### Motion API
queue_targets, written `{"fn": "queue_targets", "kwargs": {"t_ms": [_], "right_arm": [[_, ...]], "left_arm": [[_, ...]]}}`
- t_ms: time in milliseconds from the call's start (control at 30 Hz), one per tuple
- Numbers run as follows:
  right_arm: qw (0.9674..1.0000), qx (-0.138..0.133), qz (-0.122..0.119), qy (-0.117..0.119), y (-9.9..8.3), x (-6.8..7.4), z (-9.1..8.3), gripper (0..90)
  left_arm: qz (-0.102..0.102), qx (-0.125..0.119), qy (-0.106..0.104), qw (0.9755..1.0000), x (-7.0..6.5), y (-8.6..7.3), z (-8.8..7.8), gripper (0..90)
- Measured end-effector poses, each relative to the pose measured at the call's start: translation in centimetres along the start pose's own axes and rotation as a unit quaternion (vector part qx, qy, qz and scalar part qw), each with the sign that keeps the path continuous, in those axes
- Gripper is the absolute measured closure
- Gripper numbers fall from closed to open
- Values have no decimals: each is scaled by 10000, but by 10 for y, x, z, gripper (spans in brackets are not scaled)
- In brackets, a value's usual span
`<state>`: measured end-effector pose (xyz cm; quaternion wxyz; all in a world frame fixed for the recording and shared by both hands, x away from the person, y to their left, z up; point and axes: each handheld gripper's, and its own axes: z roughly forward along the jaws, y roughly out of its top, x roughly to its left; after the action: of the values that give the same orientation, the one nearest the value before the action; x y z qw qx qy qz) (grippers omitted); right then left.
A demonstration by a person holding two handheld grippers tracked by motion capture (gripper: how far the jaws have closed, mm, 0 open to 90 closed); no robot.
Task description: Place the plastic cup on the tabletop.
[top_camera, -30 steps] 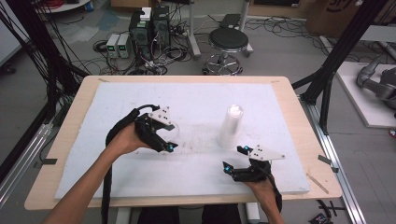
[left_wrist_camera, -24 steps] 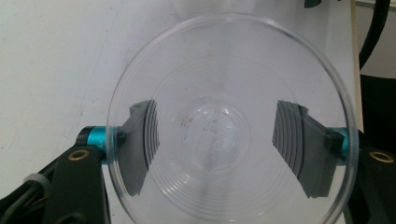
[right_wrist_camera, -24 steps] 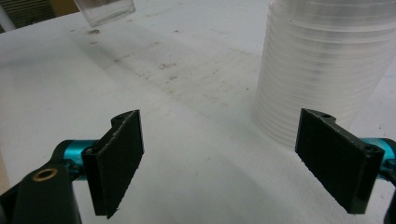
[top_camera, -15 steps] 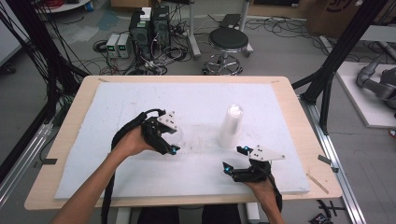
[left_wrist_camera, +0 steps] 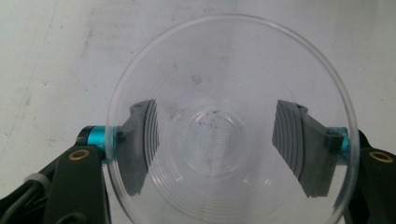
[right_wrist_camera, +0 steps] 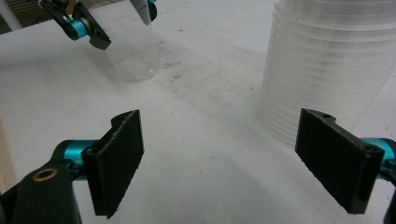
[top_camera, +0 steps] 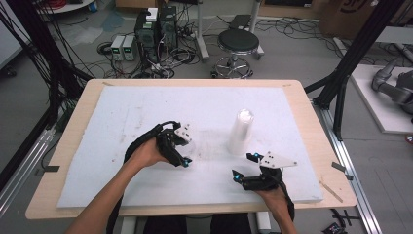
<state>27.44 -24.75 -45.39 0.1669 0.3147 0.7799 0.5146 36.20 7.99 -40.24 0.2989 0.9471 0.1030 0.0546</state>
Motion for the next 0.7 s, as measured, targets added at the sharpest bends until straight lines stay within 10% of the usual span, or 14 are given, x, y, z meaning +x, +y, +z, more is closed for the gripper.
{"fn": "queue_targets", "kwargs": {"t_ms": [700], "right_arm": [[10000, 12, 27, -12, 0, 0, 0, 155]], "left_arm": [[-290, -222, 104, 9993, 1, -18, 0, 178]]}}
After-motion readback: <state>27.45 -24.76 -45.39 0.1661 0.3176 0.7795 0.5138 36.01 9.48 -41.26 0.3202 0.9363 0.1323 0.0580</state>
